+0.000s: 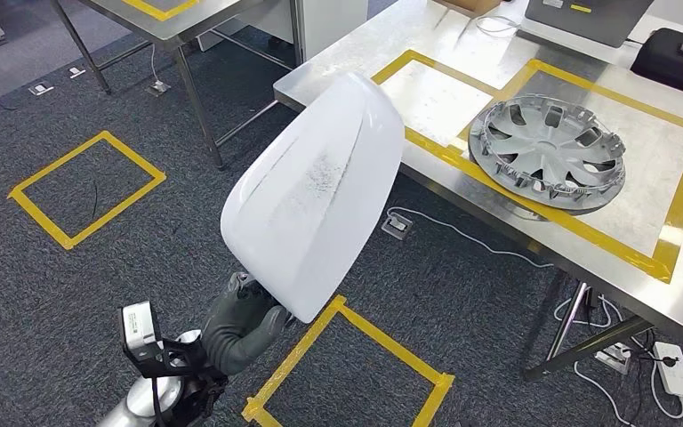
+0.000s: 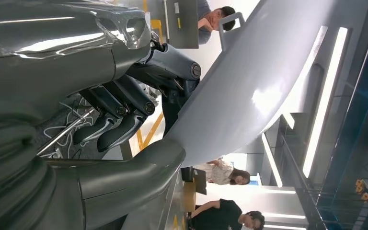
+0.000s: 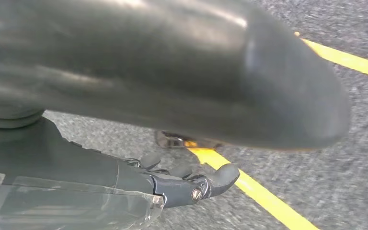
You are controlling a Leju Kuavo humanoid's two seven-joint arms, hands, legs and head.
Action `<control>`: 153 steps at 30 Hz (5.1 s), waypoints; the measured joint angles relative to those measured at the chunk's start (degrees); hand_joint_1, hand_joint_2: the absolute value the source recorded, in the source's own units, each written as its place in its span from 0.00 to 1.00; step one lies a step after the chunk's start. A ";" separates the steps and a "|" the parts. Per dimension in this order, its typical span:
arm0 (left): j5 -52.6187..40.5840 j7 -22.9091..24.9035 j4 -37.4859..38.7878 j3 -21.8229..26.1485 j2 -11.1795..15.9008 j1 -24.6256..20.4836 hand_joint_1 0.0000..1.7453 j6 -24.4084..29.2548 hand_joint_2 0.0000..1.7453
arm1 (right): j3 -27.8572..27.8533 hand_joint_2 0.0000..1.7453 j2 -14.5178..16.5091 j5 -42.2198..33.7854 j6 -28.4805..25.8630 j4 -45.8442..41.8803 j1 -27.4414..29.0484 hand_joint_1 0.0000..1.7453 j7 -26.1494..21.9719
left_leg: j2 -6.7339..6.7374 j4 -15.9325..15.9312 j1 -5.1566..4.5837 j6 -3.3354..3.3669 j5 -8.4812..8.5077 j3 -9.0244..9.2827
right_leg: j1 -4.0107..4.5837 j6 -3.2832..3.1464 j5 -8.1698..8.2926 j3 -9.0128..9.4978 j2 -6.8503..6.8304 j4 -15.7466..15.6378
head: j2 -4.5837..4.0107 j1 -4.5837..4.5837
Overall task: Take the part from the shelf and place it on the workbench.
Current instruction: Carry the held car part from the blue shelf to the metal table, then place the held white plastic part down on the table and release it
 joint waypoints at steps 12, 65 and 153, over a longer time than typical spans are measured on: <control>-0.67 -0.18 -0.92 0.38 0.13 0.55 1.00 -0.24 1.00 | 0.00 0.00 -0.03 0.30 -0.04 0.02 0.06 0.00 -0.03 | -0.20 1.49 0.34 -2.91 -3.97 3.09 | -0.67 -0.40 6.42 0.57 -0.54 -10.33 | 0.00 0.04; -1.99 -0.47 -3.34 2.52 0.99 3.75 1.00 -1.15 1.00 | 0.06 0.00 -0.48 1.83 -0.11 -0.61 0.78 0.00 -0.80 | -0.97 -0.23 -0.73 0.37 -0.70 0.51 | 0.01 -0.27 -6.09 -3.16 -0.12 6.77 | 0.00 -0.05; -65.13 17.54 33.57 4.45 -5.92 -17.32 1.00 51.37 1.00 | -3.09 0.00 2.86 0.27 4.23 6.89 2.75 0.00 -0.07 | 0.09 0.80 0.35 -0.86 -1.19 0.33 | -0.62 0.17 2.48 -0.08 -0.02 -5.69 | 0.00 -0.44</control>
